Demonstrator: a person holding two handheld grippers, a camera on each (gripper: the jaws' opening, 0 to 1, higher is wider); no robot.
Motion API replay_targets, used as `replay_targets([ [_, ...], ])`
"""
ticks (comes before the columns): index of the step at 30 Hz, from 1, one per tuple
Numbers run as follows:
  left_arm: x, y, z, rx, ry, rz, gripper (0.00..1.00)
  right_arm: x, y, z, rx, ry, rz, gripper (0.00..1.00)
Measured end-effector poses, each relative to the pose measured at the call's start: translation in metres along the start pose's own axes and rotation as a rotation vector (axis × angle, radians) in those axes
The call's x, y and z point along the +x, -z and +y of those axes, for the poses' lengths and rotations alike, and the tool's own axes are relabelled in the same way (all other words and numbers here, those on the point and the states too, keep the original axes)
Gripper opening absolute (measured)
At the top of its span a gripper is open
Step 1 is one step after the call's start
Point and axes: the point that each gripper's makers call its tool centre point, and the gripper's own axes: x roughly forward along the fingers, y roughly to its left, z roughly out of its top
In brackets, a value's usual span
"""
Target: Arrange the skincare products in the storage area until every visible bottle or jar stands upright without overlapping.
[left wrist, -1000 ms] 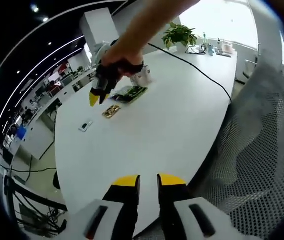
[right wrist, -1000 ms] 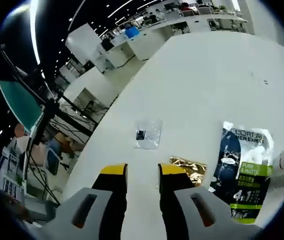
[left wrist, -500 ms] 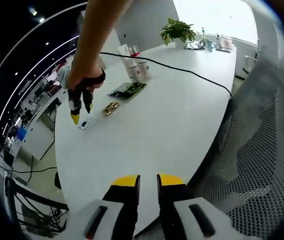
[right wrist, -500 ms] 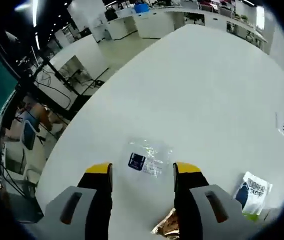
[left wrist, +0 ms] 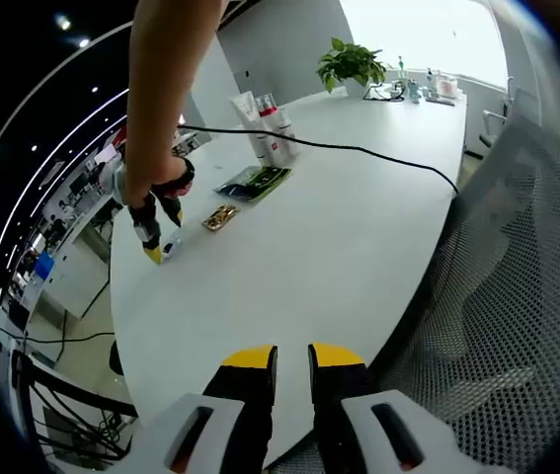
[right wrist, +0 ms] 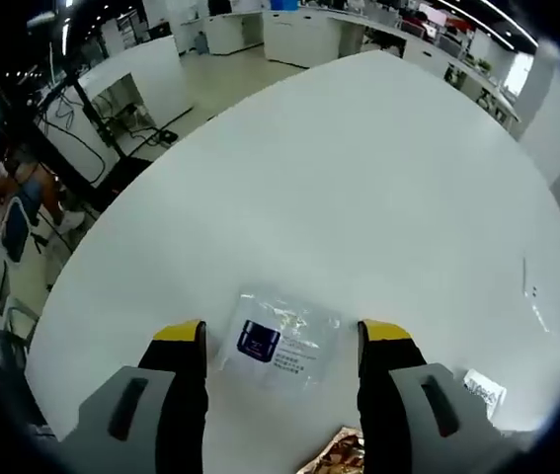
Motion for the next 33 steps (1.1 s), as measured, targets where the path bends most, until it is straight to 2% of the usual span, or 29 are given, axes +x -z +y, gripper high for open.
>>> replay_targets([
  [3, 0.000, 0.001, 0.000, 0.004, 0.001, 0.005, 0.13, 0.011, -0.008, -0.006, -0.002, -0.006, -0.013, 0.52],
  [7, -0.001, -0.001, 0.000, 0.004, 0.000, -0.004, 0.13, 0.013, -0.008, -0.007, -0.023, -0.021, -0.020, 0.38],
  [12, -0.002, -0.001, 0.000, 0.007, -0.001, -0.005, 0.13, 0.012, -0.007, -0.003, -0.037, -0.023, -0.034, 0.38],
  [17, -0.002, -0.003, 0.001, 0.008, -0.003, -0.011, 0.13, 0.014, -0.007, -0.002, -0.065, -0.038, -0.015, 0.38],
  [19, -0.002, -0.002, 0.001, 0.010, -0.003, -0.008, 0.13, 0.010, -0.003, 0.000, -0.085, -0.042, -0.007, 0.38],
  [22, -0.002, -0.004, 0.002, 0.012, -0.007, -0.012, 0.13, 0.004, 0.003, -0.002, -0.175, -0.045, 0.007, 0.37],
  [23, -0.003, -0.004, 0.002, 0.013, -0.007, -0.013, 0.13, -0.003, 0.011, 0.001, -0.169, -0.044, 0.003, 0.37],
  [28, -0.003, -0.005, 0.002, 0.019, -0.011, -0.015, 0.13, -0.019, 0.016, -0.009, -0.183, -0.046, -0.012, 0.37],
  [33, -0.001, -0.004, 0.002, 0.020, -0.013, -0.012, 0.13, -0.039, 0.012, -0.014, -0.175, -0.050, -0.038, 0.37],
])
